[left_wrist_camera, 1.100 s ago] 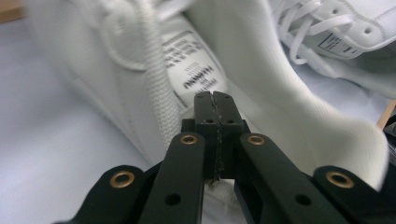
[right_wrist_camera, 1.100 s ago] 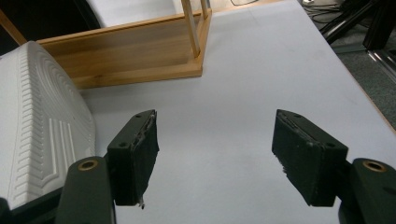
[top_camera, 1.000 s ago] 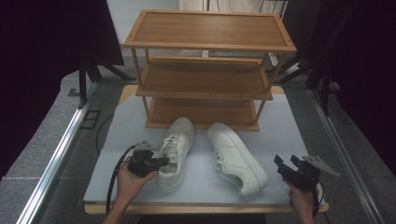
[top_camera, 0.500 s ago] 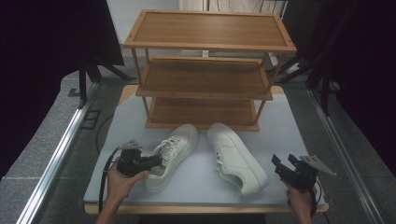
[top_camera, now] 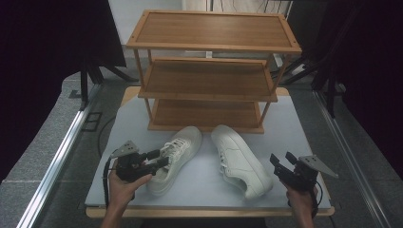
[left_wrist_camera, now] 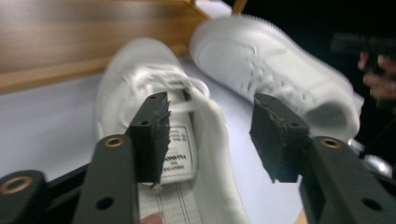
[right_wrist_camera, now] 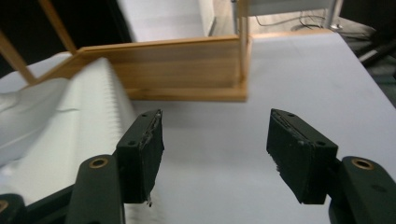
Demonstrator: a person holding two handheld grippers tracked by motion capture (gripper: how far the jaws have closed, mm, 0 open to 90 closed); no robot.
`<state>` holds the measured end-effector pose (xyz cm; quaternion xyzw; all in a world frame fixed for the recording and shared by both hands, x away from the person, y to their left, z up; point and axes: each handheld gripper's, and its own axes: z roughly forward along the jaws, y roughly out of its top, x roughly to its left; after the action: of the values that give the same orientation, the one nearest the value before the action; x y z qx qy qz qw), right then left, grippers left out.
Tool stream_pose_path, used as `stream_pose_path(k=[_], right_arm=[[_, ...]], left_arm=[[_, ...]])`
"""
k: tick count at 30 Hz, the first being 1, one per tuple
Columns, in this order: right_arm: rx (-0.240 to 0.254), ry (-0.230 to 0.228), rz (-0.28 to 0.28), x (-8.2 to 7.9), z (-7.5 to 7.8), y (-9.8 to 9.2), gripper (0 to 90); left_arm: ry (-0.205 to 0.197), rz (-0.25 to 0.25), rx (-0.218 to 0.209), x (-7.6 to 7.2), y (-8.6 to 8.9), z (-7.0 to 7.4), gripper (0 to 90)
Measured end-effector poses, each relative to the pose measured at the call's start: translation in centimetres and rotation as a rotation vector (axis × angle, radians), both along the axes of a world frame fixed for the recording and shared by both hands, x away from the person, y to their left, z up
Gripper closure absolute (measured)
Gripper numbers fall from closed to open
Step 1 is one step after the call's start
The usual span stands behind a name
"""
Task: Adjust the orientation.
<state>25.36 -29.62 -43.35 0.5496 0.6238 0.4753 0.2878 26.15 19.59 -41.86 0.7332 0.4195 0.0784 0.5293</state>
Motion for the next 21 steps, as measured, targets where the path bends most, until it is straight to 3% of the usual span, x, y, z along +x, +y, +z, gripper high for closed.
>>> stream_pose_path(k=[5, 7, 8, 9, 10, 16, 17, 19, 21], right_arm=[[0.003, -0.038, 0.067, -0.8, 1.5, 1.7, 36.1], [0.002, -0.052, 0.135, -1.4, 2.3, 2.7, 36.8], [0.002, -0.052, 0.135, -1.4, 2.3, 2.7, 36.8], [-0.014, -0.053, 0.184, -1.8, 2.6, 3.5, 37.5], [-0.014, -0.053, 0.184, -1.8, 2.6, 3.5, 37.5], [-0.047, -0.022, 0.307, -2.6, 2.6, 5.7, 43.6], [-0.056, -0.012, 0.343, -2.7, 2.5, 6.4, 47.7], [-0.061, -0.007, 0.358, -2.7, 2.4, 6.7, 50.9], [-0.066, 0.009, 0.418, -2.8, 2.2, 7.5, 58.4]], left_arm=[[-0.008, 0.034, -0.048, -0.7, 1.3, 0.1, 42.6], [-0.006, 0.041, -0.054, -0.8, 1.5, 0.0, 42.2], [-0.005, 0.043, -0.054, -0.8, 1.6, 0.0, 42.2], [-0.007, 0.051, -0.062, -1.0, 1.8, 0.2, 41.6], [-0.007, 0.051, -0.062, -1.0, 1.8, 0.2, 41.4], [-0.017, 0.048, -0.097, -1.3, 1.8, 0.5, 40.4], [-0.005, 0.037, -0.086, -1.2, 1.6, 0.2, 39.9], [-0.003, 0.037, -0.082, -1.1, 1.6, 0.2, 39.6], [-0.002, 0.039, -0.095, -1.1, 1.6, 0.2, 39.6]])
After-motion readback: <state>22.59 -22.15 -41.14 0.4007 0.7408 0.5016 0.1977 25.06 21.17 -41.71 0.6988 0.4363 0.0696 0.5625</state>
